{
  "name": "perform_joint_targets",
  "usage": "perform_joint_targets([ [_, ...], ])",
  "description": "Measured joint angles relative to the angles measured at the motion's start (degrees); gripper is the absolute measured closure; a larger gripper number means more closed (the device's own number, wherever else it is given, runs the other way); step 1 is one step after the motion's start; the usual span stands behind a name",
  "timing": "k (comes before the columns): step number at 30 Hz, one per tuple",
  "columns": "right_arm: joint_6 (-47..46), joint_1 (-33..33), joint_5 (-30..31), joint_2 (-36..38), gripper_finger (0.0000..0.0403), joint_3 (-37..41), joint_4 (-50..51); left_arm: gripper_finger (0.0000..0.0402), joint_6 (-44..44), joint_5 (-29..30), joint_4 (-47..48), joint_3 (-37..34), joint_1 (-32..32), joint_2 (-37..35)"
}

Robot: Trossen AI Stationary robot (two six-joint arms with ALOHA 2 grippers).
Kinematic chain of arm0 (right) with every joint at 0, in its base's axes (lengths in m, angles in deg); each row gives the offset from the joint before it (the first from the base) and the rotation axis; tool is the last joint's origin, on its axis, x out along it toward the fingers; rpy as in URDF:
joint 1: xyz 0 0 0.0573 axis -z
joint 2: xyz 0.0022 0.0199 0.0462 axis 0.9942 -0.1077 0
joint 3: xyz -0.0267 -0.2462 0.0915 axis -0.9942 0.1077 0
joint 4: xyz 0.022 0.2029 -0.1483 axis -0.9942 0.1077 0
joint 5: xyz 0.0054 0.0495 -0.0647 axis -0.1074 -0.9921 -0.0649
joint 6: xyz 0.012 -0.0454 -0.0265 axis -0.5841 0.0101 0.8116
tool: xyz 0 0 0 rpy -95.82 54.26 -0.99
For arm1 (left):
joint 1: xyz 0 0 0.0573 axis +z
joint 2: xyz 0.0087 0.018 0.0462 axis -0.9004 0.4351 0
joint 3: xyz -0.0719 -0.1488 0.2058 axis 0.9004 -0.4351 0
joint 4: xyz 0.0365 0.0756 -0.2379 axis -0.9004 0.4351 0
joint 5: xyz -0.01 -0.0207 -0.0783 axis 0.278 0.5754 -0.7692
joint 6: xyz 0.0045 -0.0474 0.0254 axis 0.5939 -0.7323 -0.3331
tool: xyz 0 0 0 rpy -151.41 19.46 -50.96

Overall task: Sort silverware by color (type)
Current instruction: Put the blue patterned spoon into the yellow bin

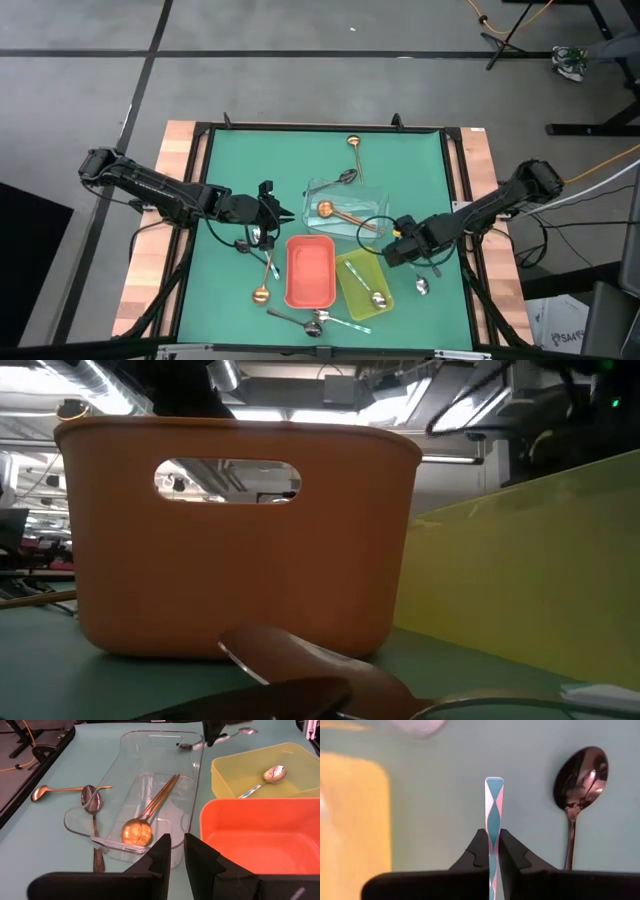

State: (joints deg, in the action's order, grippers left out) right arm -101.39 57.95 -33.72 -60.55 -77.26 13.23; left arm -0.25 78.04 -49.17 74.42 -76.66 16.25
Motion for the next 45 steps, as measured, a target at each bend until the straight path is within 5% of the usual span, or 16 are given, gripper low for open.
perform_joint_targets([
  [9,2.7,0.0,-5.5,10.8,0.0401,0.0,-2.1,0.0354,0.0,0.0,0.0,0.0,0.0,0.0],
  [17,8.2,0.0,-1.6,15.1,0.0401,-0.1,-21.9,0.0354,-0.1,0.0,0.0,0.0,0.0,0.0],
  [24,18.4,0.0,5.3,13.0,0.0402,-0.2,-38.3,0.0354,-0.1,0.0,0.0,0.0,0.0,0.0],
  [31,24.8,0.0,8.1,8.2,0.0402,-0.2,-40.6,0.0354,-0.1,0.0,0.0,0.0,0.0,0.0],
  [45,33.7,0.0,4.8,-2.3,0.0402,-0.2,-46.6,0.0354,-0.1,0.0,0.0,0.0,0.0,0.0],
])
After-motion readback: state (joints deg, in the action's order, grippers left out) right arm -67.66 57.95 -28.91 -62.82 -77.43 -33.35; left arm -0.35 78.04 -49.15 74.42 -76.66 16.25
